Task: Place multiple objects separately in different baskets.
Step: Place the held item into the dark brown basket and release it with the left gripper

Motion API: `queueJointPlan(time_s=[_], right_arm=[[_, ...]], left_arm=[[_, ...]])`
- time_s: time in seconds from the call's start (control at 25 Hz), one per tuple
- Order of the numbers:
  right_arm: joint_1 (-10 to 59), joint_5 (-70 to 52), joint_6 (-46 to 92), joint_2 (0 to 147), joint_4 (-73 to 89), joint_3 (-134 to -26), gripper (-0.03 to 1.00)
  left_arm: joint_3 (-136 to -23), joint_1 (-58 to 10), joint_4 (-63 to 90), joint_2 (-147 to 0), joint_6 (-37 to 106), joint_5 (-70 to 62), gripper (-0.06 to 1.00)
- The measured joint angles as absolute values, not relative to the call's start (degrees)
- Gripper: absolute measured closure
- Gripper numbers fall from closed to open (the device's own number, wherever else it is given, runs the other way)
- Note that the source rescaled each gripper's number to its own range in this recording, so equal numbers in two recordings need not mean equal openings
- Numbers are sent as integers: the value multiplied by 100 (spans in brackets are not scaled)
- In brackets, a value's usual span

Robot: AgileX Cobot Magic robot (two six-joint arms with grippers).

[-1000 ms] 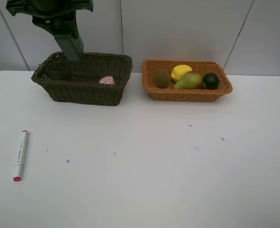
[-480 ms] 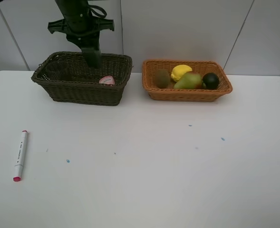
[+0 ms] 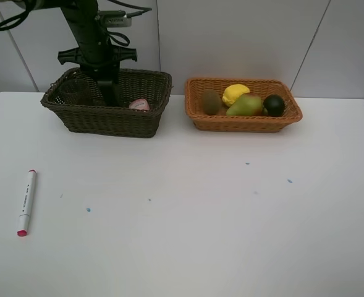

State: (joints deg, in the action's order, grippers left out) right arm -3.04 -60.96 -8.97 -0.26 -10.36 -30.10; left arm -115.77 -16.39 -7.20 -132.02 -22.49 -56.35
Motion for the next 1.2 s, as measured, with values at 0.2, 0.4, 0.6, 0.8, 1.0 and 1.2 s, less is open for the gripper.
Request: queueJointPlan(time_s=[0.2,0.4,0.6,0.8,1.0,1.2], right_arm=[[-304,-6096,-897,-26,-1036,-3010,-3],[-304,-6096,-897,-26,-1036,-3010,-3],[-304,-6096,-897,-26,-1036,-3010,-3],[-304,-6096,-897,-26,-1036,-3010,-3],[-304,-6096,-897,-26,-1036,-3010,-3],[-304,-6096,-897,-26,-1036,-3010,-3]], left_arm=[[-11577,-1639,-493,-13272,-2249,-5653,45],[-11577,-1639,-319,-13436,-2249,-5736,45],[-11582,-1639,-313,-13480,-2249,-5854,45],[-11588,-1639,-313,-13480,-2149,-5836,45],[-11588,-1639,-313,-13480,-1626,-5774,45],[-11588,-1639,-313,-13480,-1548,-5767,38]])
